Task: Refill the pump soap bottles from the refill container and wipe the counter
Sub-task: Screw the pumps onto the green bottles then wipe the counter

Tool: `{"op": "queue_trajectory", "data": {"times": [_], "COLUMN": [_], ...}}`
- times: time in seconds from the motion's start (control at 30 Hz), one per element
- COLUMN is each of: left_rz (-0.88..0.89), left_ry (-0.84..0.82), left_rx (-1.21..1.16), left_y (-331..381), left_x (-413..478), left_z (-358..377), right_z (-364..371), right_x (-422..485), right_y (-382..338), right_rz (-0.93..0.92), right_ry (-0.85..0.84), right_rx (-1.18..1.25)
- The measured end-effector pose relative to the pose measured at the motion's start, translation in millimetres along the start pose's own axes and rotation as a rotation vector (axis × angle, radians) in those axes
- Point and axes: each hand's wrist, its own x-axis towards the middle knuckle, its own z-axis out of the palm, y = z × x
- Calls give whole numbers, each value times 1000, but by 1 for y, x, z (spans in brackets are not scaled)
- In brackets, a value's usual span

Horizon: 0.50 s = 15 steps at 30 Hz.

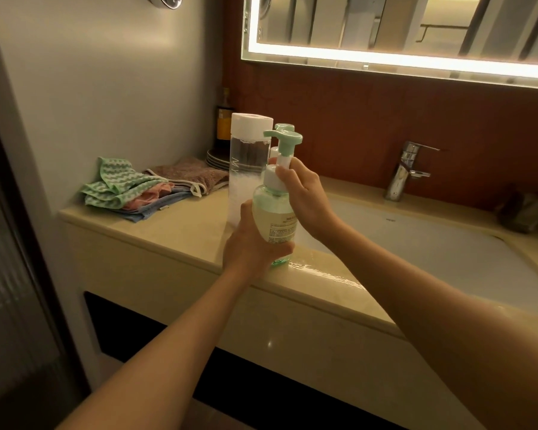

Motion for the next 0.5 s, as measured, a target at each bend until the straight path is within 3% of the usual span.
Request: {"op": "queue_trajectory", "data": {"times": [0.27, 0.4, 0.5], "left_rz": [34, 44, 13], "left_ry": [13, -2, -112], "left_rx": [-23, -65, -274], "left_y": [-2, -3, -4], "left_x": [-2, 0, 2], "left_z": [0, 1, -6], "right_z": [8, 16, 15], "right_x": [-2, -1, -2], "right_y": [4, 3, 2], "right_rz": [-16, 18, 11], "right_ry": [117, 153, 141], "right_rx": [-229, -184, -111]}}
